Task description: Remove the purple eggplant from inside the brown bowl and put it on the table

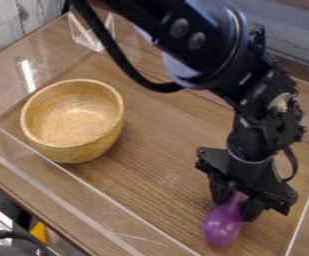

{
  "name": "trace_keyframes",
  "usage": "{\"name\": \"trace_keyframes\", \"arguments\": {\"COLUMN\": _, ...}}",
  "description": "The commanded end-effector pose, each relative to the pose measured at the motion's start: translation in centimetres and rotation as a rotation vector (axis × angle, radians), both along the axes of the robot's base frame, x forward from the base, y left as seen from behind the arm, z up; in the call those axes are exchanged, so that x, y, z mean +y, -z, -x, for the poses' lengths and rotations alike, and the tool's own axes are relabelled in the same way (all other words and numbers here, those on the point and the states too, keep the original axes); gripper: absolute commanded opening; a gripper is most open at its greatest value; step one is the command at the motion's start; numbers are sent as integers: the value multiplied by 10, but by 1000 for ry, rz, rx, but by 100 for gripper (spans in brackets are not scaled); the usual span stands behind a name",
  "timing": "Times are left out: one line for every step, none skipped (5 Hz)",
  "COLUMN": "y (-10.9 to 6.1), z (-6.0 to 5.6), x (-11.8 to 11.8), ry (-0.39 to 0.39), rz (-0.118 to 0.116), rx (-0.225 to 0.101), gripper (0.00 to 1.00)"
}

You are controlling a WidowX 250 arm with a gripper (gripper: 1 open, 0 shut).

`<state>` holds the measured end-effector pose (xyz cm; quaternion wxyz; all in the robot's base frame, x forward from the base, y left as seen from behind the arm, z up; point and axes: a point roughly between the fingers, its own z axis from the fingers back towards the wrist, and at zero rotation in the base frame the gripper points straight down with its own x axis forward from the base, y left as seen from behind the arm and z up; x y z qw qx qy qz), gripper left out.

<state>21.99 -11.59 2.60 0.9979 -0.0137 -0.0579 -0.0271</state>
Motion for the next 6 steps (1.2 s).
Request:
{"name": "trace_keyframes", "arguments": {"y": 5, "z": 5, "x": 2, "ry": 12, "rz": -6, "rx": 15, "gripper": 0}}
{"name": "trace_keyframes", "arguments": {"y": 6, "z": 6, "x": 2, "ry": 14, "rz": -6, "rx": 21, "gripper": 0}}
{"name": "trace_keyframes", "arguments": {"y": 8, "z": 9, "x": 2, "ry": 10, "rz": -8, "rx": 30, "gripper": 100}}
{"name": "trace_keyframes", "arguments": {"y": 5, "z": 11, "x": 4, "ry": 4, "rz": -9, "rx": 35, "gripper": 100}}
{"name": "trace_keyframes", "arguments": {"y": 1, "z": 13, "x": 6, "ry": -3, "rz": -10, "rx": 40, "gripper": 100}}
{"name": "trace_keyframes", "arguments": {"y": -1, "z": 15, "x": 7, "ry": -9, "rz": -10, "rx": 45, "gripper": 100}}
